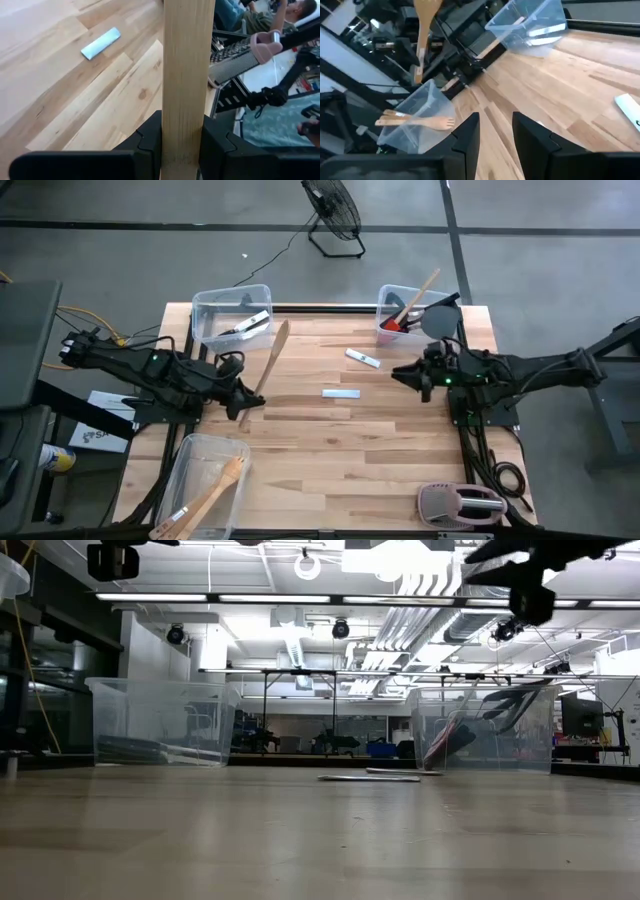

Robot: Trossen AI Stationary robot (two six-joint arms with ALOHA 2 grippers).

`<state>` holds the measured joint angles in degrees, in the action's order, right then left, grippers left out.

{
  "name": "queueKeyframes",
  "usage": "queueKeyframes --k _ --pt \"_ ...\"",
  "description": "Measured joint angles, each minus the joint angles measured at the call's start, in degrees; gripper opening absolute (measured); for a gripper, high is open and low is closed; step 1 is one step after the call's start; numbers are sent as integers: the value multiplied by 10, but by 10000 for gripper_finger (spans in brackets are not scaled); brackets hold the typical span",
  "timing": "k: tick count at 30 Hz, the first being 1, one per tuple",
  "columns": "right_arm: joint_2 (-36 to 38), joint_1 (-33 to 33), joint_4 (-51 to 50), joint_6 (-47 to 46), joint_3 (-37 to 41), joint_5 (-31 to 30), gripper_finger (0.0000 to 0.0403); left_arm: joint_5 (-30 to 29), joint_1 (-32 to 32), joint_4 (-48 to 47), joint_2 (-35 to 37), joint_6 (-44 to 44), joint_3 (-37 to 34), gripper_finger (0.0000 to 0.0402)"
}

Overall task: Pick & Place Kitchen Items
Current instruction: Put the brown serving spoon into the bottom transparent bin

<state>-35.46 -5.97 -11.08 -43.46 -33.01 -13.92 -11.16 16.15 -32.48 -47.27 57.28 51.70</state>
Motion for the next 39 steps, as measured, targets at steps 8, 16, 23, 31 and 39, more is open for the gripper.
queueKeyframes --k 8,16,23,31,39 --pt "86 -43 215 103 105 -11 106 3 0 -8 19 -1 0 80" --pt "68 -70 490 116 243 -10 106 3 0 -9 38 -6 0 80" --pt "83 -85 533 127 279 -16 106 3 0 -26 62 -1 0 80" --pt "111 -84 497 131 305 -56 106 11 0 -46 75 24 0 80" --pt "131 -84 473 113 325 -120 106 52 0 -47 65 59 1 80"
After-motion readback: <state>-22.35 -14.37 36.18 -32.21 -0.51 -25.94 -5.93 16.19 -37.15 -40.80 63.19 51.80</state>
